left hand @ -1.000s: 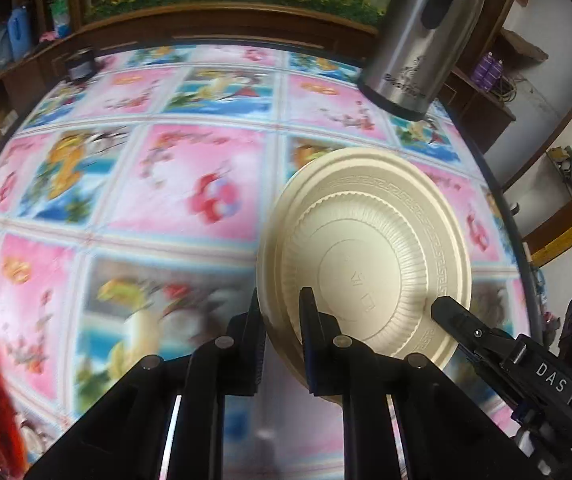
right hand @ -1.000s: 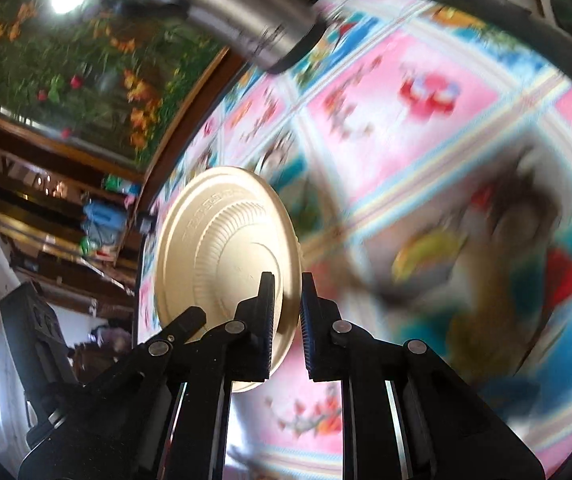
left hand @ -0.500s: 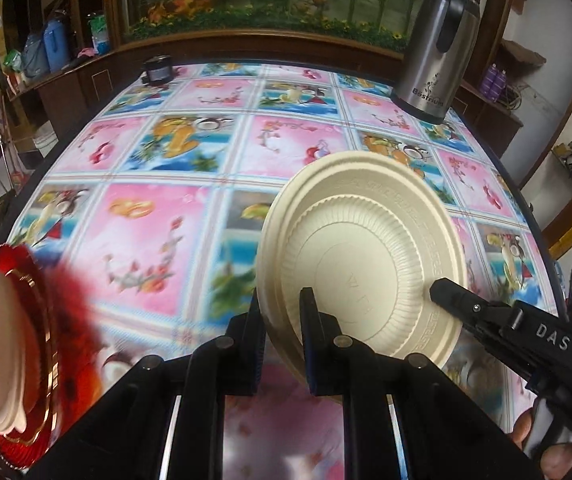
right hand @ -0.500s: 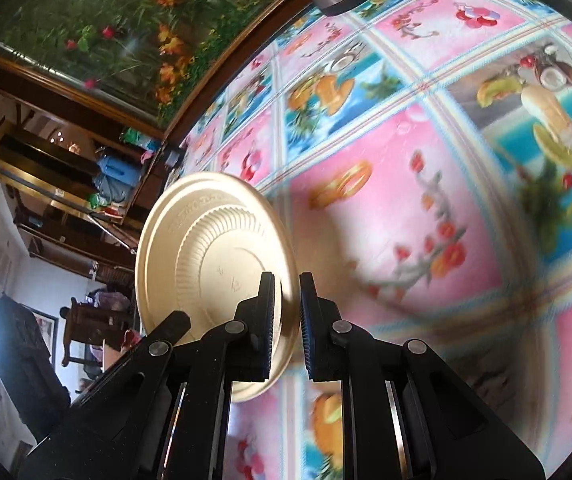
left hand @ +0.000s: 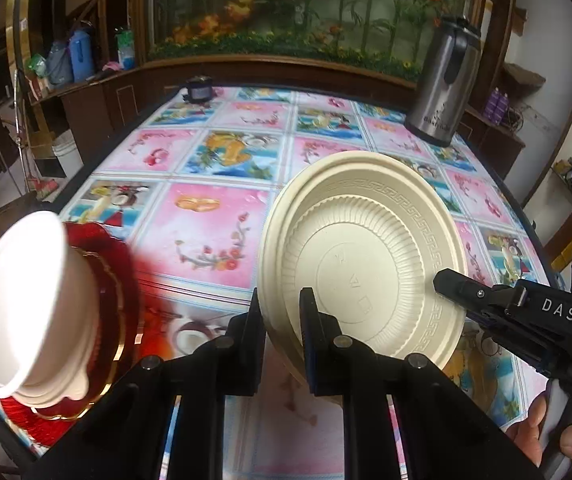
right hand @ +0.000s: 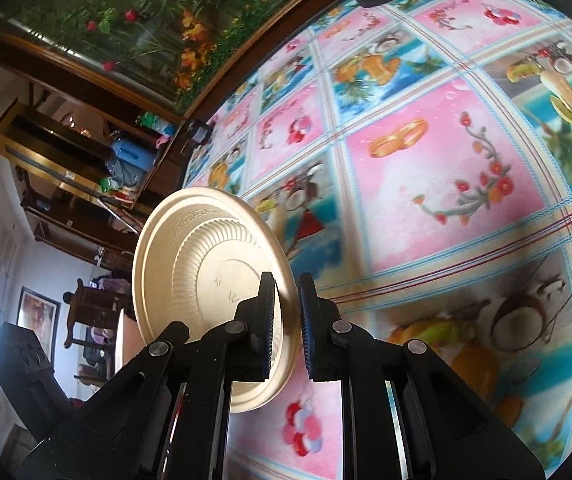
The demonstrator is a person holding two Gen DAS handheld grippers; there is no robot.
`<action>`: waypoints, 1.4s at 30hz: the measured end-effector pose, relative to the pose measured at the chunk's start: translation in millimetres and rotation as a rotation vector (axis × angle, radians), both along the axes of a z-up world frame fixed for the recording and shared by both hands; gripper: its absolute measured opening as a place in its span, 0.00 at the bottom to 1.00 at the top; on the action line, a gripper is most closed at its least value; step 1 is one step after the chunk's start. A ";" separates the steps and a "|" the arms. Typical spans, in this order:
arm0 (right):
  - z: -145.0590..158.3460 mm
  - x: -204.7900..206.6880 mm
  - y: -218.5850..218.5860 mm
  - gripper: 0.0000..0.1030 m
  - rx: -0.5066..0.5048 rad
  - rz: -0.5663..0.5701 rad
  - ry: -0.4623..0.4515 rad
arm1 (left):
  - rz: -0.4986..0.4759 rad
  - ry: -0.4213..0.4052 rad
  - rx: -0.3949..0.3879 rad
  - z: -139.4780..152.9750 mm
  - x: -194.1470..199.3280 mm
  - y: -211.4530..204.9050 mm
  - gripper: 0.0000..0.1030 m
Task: Organize plates and bowls
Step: 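Carry the beige bowl with both grippers over the white dishes on the red stack, then lower the beige bowl with both grippers onto the white dishes, open left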
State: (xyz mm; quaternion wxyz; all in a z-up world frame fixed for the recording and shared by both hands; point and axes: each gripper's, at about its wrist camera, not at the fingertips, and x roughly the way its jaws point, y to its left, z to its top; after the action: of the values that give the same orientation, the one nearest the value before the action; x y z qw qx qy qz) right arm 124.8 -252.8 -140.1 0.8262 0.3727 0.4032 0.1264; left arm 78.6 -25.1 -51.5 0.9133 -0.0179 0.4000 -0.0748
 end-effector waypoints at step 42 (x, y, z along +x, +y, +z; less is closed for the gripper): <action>70.9 16.1 204.9 0.13 -0.054 0.313 -0.126 | 0.311 -0.128 -0.056 40.1 -29.5 178.5 0.15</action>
State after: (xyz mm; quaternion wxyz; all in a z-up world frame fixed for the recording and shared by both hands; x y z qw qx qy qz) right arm 140.9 -47.9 -69.2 0.8297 0.2745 0.4069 0.2659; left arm 49.1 153.3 -11.4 0.9366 -0.1002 0.3311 0.0552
